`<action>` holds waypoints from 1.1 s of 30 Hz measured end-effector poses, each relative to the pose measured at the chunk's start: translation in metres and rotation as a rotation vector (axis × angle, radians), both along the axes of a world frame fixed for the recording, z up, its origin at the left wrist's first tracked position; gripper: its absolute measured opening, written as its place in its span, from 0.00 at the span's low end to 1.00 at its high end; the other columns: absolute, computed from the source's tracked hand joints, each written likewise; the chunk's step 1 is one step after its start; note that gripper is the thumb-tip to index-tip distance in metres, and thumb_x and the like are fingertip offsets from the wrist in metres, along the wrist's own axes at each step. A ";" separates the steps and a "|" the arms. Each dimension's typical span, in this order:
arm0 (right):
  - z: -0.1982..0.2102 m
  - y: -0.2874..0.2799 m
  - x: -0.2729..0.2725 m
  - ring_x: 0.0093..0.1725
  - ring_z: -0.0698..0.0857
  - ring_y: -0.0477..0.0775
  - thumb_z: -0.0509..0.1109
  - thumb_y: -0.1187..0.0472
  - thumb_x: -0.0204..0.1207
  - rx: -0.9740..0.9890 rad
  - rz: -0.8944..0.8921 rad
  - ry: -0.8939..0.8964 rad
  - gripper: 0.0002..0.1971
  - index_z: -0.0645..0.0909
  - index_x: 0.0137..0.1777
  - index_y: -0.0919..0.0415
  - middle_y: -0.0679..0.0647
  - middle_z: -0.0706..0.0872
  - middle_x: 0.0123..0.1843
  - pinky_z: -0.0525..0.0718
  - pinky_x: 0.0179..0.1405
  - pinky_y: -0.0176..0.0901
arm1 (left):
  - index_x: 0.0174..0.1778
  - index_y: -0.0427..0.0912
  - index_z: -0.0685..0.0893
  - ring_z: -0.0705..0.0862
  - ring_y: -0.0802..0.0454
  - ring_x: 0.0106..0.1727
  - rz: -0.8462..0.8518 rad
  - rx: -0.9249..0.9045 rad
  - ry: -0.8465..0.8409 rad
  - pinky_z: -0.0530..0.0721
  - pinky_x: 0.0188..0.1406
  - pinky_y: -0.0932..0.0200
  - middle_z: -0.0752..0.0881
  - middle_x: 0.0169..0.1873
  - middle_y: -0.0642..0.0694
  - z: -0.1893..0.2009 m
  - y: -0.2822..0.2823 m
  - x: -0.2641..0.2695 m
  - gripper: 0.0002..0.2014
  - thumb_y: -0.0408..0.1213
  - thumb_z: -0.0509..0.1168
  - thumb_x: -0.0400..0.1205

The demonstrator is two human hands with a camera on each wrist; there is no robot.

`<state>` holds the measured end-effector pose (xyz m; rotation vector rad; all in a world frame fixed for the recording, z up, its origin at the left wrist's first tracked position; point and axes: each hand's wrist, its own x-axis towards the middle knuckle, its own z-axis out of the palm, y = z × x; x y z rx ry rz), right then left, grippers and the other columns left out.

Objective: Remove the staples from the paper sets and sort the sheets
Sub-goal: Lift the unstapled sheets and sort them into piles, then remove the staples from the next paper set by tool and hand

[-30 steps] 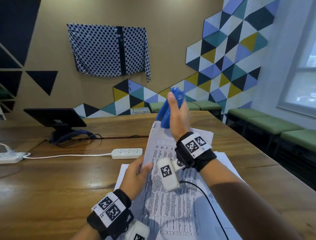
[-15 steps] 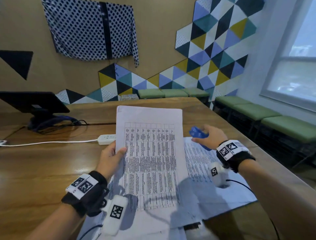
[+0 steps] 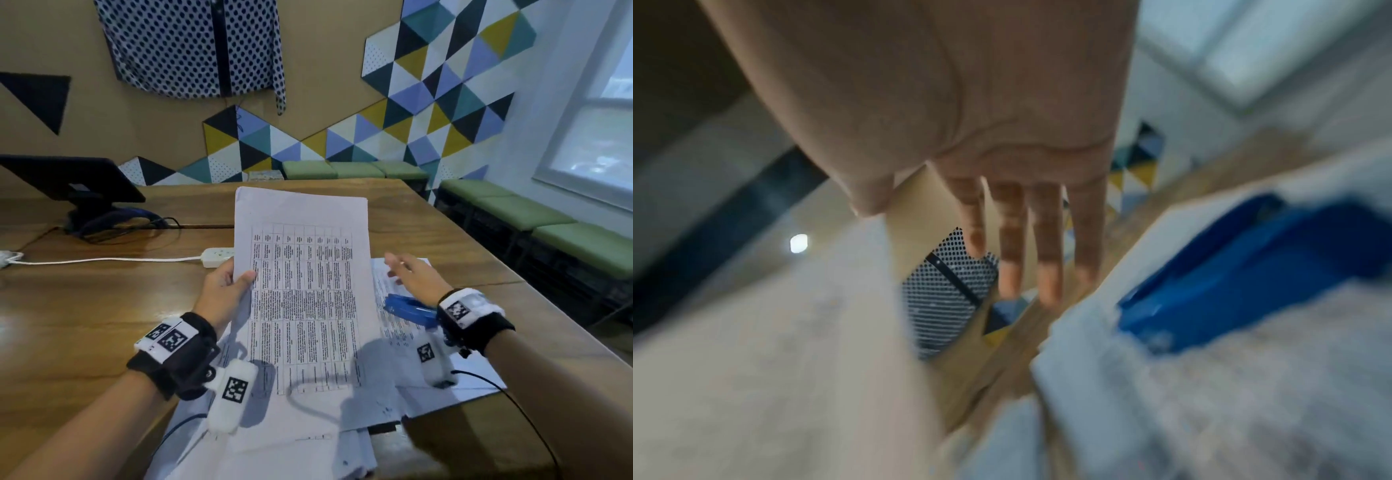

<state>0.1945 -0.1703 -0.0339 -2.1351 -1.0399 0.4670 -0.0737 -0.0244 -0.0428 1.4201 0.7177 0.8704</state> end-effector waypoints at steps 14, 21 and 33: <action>-0.025 0.005 -0.088 0.24 0.81 0.58 0.70 0.73 0.73 -0.032 0.309 0.395 0.38 0.53 0.74 0.48 0.66 0.82 0.31 0.83 0.22 0.46 | 0.48 0.26 0.85 0.79 0.46 0.39 -0.036 0.420 0.948 0.78 0.35 0.56 0.85 0.40 0.36 0.009 0.044 -0.038 0.13 0.34 0.72 0.75; -0.060 0.017 -0.085 0.19 0.73 0.40 0.73 0.62 0.72 -0.292 0.411 0.106 0.33 0.61 0.74 0.61 0.48 0.73 0.21 0.69 0.20 0.27 | 0.65 0.33 0.76 0.79 0.41 0.60 -0.148 0.490 1.210 0.75 0.52 0.57 0.82 0.59 0.36 -0.024 0.028 -0.042 0.23 0.40 0.69 0.78; -0.028 0.010 -0.072 0.46 0.74 0.48 0.66 0.56 0.77 -0.339 0.442 -0.340 0.16 0.75 0.63 0.58 0.41 0.71 0.38 0.69 0.39 0.35 | 0.64 0.42 0.74 0.78 0.47 0.52 -0.171 0.641 1.280 0.74 0.47 0.58 0.80 0.58 0.41 -0.010 0.034 -0.011 0.25 0.45 0.72 0.74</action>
